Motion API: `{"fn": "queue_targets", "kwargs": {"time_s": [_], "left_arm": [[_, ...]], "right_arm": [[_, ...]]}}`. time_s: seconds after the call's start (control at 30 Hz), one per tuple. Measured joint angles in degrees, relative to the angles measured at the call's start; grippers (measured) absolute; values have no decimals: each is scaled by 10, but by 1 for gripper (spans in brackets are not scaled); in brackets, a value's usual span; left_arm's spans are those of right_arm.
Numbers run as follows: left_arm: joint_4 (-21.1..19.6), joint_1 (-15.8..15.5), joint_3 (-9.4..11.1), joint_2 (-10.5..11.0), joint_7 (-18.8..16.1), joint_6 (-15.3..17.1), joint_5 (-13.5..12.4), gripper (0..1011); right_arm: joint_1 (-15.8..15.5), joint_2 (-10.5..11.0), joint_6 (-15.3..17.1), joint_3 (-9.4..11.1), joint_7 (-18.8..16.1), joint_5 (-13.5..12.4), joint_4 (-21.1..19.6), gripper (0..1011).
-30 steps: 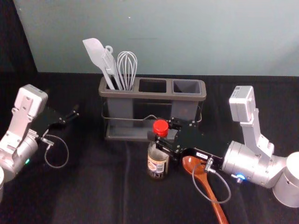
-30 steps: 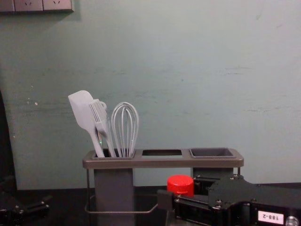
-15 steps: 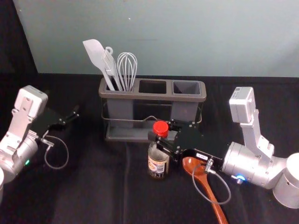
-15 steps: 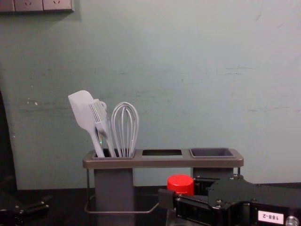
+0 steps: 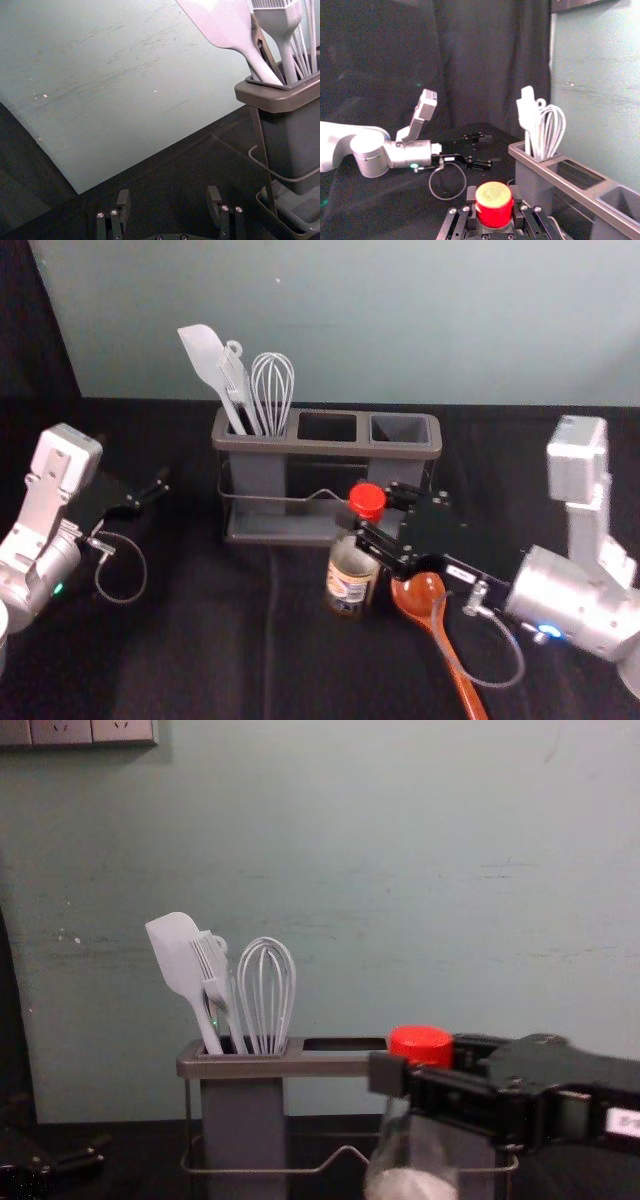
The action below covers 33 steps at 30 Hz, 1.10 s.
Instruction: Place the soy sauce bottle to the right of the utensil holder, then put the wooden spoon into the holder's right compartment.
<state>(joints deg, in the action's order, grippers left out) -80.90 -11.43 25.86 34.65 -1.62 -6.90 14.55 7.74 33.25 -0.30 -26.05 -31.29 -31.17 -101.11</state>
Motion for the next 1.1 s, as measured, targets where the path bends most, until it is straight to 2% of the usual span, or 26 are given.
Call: {"fn": "queue_targets", "kwargs": {"time_s": [0.13, 0.23, 0.33, 0.37, 0.4, 0.47, 0.5, 0.57, 0.6, 0.8, 0.9, 1.1], "left_arm": [[0, 0, 0, 0, 0, 0, 0, 1005], [0, 0, 0, 0, 0, 0, 0, 1005], [0, 0, 0, 0, 0, 0, 0, 1005], [0, 0, 0, 0, 0, 0, 0, 1005], [0, 0, 0, 0, 0, 0, 0, 1005], [0, 0, 0, 0, 0, 0, 0, 1005], [0, 0, 0, 0, 0, 0, 0, 1005], [0, 0, 0, 0, 0, 0, 0, 1005], [0, 0, 0, 0, 0, 0, 0, 1005], [0, 0, 0, 0, 0, 0, 0, 1005], [0, 0, 0, 0, 0, 0, 0, 1005], [0, 0, 0, 0, 0, 0, 0, 1005]], "right_arm": [[-43, 25, 1, 30, 21, -11, -41, 390], [-64, 36, 0, 45, 30, -16, -56, 392], [-98, 53, -6, 72, 43, -24, -75, 392], [-110, 58, -9, 82, 47, -26, -80, 392], [-129, 66, -15, 100, 54, -30, -88, 390], [-147, 72, -20, 117, 59, -33, -94, 392], [-165, 79, -25, 134, 65, -36, -100, 392], [-180, 83, -29, 151, 69, -39, -103, 392], [-192, 87, -32, 165, 73, -39, -104, 392], [-201, 83, -35, 196, 82, -42, -87, 392], [-191, 77, -34, 197, 82, -41, -75, 390], [-147, 58, -26, 190, 80, -30, -36, 392]]}}
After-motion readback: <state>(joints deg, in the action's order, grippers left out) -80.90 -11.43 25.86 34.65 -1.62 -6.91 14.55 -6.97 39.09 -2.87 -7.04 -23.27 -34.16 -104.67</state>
